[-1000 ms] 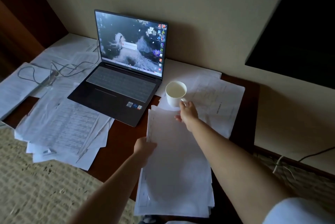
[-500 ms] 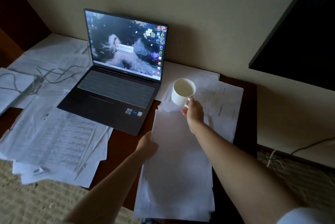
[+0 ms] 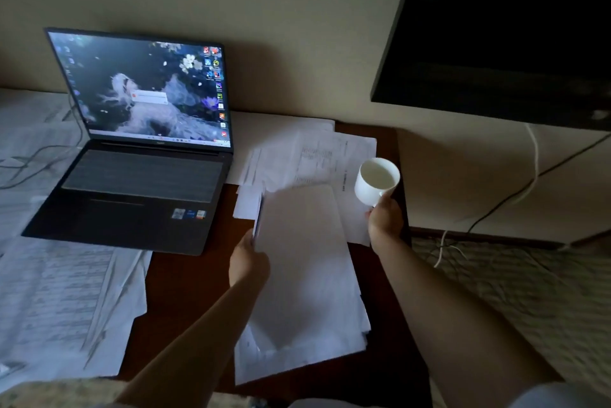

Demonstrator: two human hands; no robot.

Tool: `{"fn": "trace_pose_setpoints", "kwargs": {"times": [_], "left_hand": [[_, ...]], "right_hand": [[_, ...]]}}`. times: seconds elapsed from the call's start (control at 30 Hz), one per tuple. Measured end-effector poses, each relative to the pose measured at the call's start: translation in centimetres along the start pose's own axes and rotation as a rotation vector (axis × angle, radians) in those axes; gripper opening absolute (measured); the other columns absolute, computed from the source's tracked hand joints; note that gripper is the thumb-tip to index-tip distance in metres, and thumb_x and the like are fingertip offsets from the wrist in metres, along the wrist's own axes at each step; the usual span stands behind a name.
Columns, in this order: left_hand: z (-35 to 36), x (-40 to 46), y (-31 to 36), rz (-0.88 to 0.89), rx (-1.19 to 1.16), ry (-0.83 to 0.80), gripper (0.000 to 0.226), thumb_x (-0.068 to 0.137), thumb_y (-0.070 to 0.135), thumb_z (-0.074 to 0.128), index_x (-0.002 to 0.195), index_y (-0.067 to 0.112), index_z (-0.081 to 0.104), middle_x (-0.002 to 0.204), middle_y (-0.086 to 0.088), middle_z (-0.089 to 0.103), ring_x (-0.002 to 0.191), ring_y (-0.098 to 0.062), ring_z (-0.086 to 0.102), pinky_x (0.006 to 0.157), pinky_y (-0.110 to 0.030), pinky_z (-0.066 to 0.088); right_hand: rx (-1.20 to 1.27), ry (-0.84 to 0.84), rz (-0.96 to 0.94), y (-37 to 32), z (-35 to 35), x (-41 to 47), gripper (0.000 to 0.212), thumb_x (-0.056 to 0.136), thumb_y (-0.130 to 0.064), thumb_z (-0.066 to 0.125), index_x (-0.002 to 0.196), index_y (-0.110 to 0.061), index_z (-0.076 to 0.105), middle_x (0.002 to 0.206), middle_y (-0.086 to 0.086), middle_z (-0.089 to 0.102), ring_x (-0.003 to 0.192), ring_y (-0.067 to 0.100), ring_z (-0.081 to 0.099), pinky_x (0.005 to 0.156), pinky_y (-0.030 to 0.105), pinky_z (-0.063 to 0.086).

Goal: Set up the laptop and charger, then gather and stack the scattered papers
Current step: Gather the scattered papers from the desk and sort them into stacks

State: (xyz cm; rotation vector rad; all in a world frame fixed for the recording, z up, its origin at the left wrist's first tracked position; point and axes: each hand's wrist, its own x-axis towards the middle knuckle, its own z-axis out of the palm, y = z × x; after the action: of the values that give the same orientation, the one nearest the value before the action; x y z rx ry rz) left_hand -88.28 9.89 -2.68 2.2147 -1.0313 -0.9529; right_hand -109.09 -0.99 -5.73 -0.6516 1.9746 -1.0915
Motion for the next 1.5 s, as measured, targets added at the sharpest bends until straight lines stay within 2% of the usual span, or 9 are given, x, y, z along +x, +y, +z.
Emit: {"fn": "trace_pose_setpoints", "kwargs": {"times": [0.3, 0.53, 0.73, 0.93, 1.03, 1.17, 1.27, 1.4, 1.5], "left_hand": [[1.8, -1.8, 1.7, -0.022, -0.064, 0.044, 0.034, 0.085, -0.009, 0.043, 0.094, 0.022, 0.055, 0.083, 0.004, 0.058, 0.083, -0.020, 0.060, 0.075, -0.034, 0.054], [2.6, -2.4, 1.9, -0.042, -0.043, 0.088, 0.029, 0.089, -0.007, 0.043, 0.090, 0.020, 0.053, 0.078, 0.005, 0.054, 0.082, -0.019, 0.058, 0.071, -0.029, 0.048], [2.3, -2.9, 0.8, -0.166, -0.058, 0.184, 0.025, 0.088, -0.003, 0.043, 0.098, 0.016, 0.055, 0.089, -0.001, 0.057, 0.083, -0.020, 0.055, 0.072, -0.032, 0.046], [1.3, -3.4, 0.4, -0.179, -0.096, 0.188, 0.027, 0.085, -0.005, 0.042, 0.099, 0.015, 0.056, 0.092, -0.003, 0.058, 0.084, -0.023, 0.055, 0.074, -0.035, 0.048], [1.0, -3.5, 0.2, -0.155, -0.107, 0.176, 0.029, 0.085, -0.006, 0.042, 0.098, 0.016, 0.056, 0.094, -0.003, 0.059, 0.086, -0.024, 0.058, 0.076, -0.036, 0.050], [0.3, -3.9, -0.3, -0.131, -0.102, 0.184, 0.028, 0.086, -0.006, 0.044, 0.103, 0.014, 0.057, 0.096, -0.004, 0.059, 0.087, -0.022, 0.057, 0.079, -0.038, 0.051], [-0.4, -4.0, -0.8, -0.110, -0.104, 0.189, 0.028, 0.087, -0.006, 0.044, 0.104, 0.013, 0.057, 0.095, -0.003, 0.058, 0.087, -0.021, 0.055, 0.078, -0.037, 0.050], [-0.9, -4.2, -1.3, -0.076, -0.114, 0.187, 0.031, 0.085, -0.008, 0.043, 0.102, 0.015, 0.056, 0.097, -0.003, 0.058, 0.087, -0.020, 0.054, 0.075, -0.034, 0.047], [-1.5, -4.4, -1.7, -0.078, -0.121, 0.181, 0.032, 0.086, -0.006, 0.043, 0.104, 0.016, 0.057, 0.097, -0.001, 0.058, 0.087, -0.020, 0.054, 0.074, -0.033, 0.046]], "right_hand": [[0.131, 0.005, 0.052, 0.2, -2.3, 0.6, 0.056, 0.095, -0.054, 0.029, 0.115, -0.012, 0.059, 0.117, 0.017, 0.062, 0.108, 0.036, 0.059, 0.096, 0.051, 0.047], [0.037, -0.080, 0.007, 0.3, -3.1, 1.7, 0.055, 0.099, -0.050, 0.024, 0.123, -0.013, 0.057, 0.116, 0.014, 0.064, 0.107, 0.033, 0.060, 0.096, 0.050, 0.047], [-0.022, -0.104, 0.005, 0.5, -2.8, 1.4, 0.056, 0.097, -0.051, 0.025, 0.120, -0.012, 0.059, 0.112, 0.014, 0.065, 0.104, 0.034, 0.062, 0.094, 0.049, 0.048], [-0.107, -0.035, -0.025, 1.8, -3.5, -1.4, 0.056, 0.101, -0.046, 0.025, 0.121, -0.007, 0.059, 0.113, 0.012, 0.066, 0.108, 0.033, 0.058, 0.083, 0.032, 0.041], [-0.053, -0.045, 0.012, 1.9, -3.9, -2.4, 0.058, 0.098, -0.053, 0.027, 0.118, -0.010, 0.060, 0.111, 0.012, 0.067, 0.105, 0.032, 0.061, 0.090, 0.040, 0.048], [0.041, -0.018, 0.064, 3.1, -4.5, -3.5, 0.055, 0.093, -0.060, 0.030, 0.096, -0.014, 0.060, 0.100, 0.013, 0.067, 0.095, 0.035, 0.065, 0.087, 0.051, 0.052], [0.017, 0.020, 0.038, 3.9, -5.0, -5.2, 0.070, 0.086, -0.067, 0.023, 0.099, -0.010, 0.063, 0.097, 0.014, 0.068, 0.090, 0.034, 0.065, 0.083, 0.050, 0.053], [-0.067, 0.044, -0.022, 4.7, -5.8, -7.8, 0.062, 0.096, -0.057, 0.025, 0.101, -0.009, 0.063, 0.092, 0.011, 0.069, 0.086, 0.031, 0.066, 0.080, 0.045, 0.053], [-0.050, 0.028, -0.056, 5.8, -5.9, -9.3, 0.065, 0.087, -0.063, 0.024, 0.093, -0.012, 0.064, 0.090, 0.010, 0.069, 0.086, 0.030, 0.066, 0.080, 0.049, 0.053]]}}
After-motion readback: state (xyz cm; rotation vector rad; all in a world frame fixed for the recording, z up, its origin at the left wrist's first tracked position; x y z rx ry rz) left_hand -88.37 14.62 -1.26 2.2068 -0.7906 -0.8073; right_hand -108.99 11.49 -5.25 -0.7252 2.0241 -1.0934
